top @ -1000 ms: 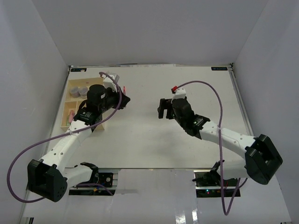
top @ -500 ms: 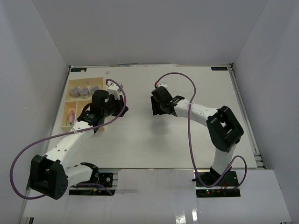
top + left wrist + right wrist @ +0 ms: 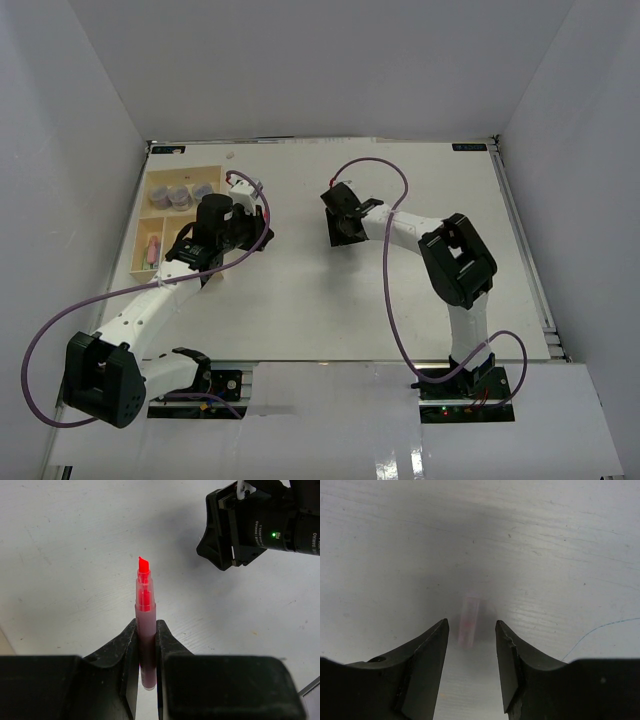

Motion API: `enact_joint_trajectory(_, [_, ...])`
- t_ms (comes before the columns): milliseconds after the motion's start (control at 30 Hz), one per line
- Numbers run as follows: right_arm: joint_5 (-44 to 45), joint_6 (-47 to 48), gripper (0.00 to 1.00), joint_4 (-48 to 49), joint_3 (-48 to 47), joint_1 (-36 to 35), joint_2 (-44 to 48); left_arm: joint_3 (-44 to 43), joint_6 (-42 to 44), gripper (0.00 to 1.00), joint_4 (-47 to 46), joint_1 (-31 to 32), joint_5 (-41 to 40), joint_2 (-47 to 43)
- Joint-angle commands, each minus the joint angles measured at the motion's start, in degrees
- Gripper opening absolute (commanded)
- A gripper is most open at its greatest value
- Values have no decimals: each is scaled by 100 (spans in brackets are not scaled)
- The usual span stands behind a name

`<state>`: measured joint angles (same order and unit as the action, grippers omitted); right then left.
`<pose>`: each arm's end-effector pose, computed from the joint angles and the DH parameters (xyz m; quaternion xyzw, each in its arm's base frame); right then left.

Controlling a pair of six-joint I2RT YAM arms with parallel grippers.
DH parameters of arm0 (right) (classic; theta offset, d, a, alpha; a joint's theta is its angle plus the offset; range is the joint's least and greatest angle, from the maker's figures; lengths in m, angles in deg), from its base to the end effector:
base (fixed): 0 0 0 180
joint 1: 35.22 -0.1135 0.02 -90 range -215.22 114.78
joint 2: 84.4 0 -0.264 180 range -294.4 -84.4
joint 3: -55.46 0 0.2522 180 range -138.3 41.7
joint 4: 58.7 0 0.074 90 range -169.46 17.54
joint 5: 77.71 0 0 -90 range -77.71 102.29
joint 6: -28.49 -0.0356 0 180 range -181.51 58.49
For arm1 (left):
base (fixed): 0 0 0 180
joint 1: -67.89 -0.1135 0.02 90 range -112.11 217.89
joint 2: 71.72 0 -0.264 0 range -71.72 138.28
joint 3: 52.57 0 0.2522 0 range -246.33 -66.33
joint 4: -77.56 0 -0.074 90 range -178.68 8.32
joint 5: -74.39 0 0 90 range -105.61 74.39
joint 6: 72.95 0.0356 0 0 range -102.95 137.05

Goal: Sort the stationery into containers
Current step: Pick up the pen cap from the center of the board.

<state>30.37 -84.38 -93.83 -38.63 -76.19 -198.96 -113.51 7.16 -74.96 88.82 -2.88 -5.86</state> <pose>0.3296 0.2716 0.1764 -0.1025 0.9390 0.0270 0.3272 0.2355 -0.0985 0.2745 0.1369 0.8617 -0.2209 0.4358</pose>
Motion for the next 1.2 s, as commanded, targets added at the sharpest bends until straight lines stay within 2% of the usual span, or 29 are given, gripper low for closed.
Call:
enact_joint_trajectory(0, [-51, 64, 49, -105, -316, 45, -153, 51, 31, 0, -88, -19, 36, -188])
enact_joint_trajectory(133, [-95, 81, 46, -149, -430, 63, -321, 51, 22, 0, -80, -19, 63, -171])
enact_joint_trajectory(333, [-112, 72, 36, -263, -492, 63, -418, 60, 40, 0, -80, -19, 98, -162])
enact_joint_trajectory(533, [-77, 107, 18, -263, -465, 63, -383, 42, 57, 0, -106, -19, 273, -162])
enact_joint_trajectory(600, [-69, 108, 17, -254, -474, 72, -295, 51, 84, 0, -123, -19, 414, -170])
enact_joint_trajectory(633, [-60, 116, 10, -237, -466, 54, -251, 51, 101, 0, -132, -19, 467, -171])
enact_joint_trajectory(700, [-60, 134, 8, -132, -308, 28, 3, 68, 163, 0, -158, -19, 703, -171])
enact_joint_trajectory(900, [-235, 423, 8, 1431, 1086, -174, 1645, 130, 242, 0, -395, -19, 1484, -250])
enact_joint_trajectory(1033, [-945, 802, 8, 3230, 2071, -271, 3059, 191, 233, 0, -536, -19, 1846, -433])
enact_joint_trajectory(1167, [-1465, 802, 8, 4217, 2759, -289, 3886, 323, 189, 0, -791, -19, 2179, -645])
